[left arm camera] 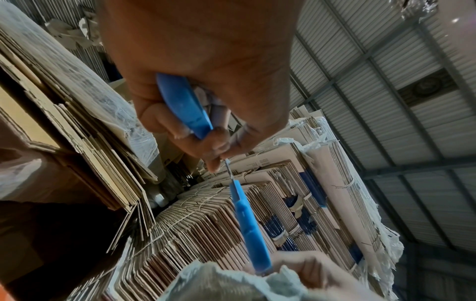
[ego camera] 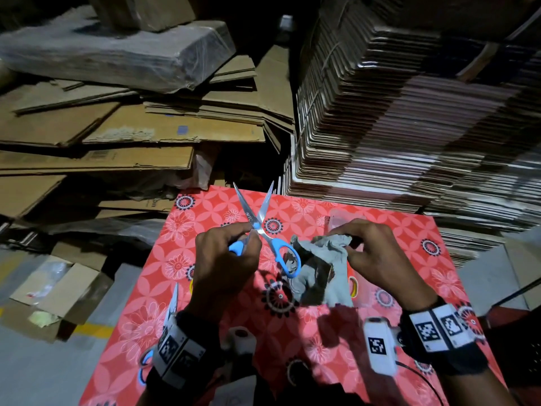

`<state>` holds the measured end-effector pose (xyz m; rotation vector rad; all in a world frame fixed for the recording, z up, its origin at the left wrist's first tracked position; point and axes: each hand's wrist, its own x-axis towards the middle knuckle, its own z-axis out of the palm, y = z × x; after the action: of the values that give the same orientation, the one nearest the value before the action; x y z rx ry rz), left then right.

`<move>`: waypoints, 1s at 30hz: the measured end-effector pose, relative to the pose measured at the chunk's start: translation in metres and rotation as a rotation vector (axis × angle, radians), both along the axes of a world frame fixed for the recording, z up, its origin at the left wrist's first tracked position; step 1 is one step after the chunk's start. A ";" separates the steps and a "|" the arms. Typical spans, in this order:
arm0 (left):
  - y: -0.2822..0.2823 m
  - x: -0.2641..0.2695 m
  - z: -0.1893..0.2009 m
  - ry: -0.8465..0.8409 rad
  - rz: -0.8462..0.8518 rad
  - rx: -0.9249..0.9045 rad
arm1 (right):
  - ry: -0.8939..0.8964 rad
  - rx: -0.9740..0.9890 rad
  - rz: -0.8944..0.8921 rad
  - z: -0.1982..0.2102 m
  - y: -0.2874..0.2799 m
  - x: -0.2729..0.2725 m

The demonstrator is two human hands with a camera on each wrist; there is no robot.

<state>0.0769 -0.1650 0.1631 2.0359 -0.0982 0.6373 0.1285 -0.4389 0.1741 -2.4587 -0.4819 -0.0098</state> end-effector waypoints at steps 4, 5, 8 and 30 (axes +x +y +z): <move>0.003 0.001 -0.004 -0.031 0.017 0.023 | 0.065 -0.026 -0.014 -0.016 -0.009 0.007; 0.003 0.001 -0.004 -0.040 0.015 0.020 | 0.112 0.038 -0.028 -0.019 -0.011 0.007; 0.003 0.000 -0.003 -0.042 0.006 0.023 | 0.188 0.186 -0.086 -0.030 -0.015 0.007; -0.002 0.002 -0.003 -0.005 -0.149 0.043 | 0.711 1.090 -0.319 -0.002 0.017 -0.002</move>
<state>0.0785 -0.1674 0.1601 2.0460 -0.2653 0.5508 0.1267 -0.4220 0.1717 -1.3002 0.2155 0.3584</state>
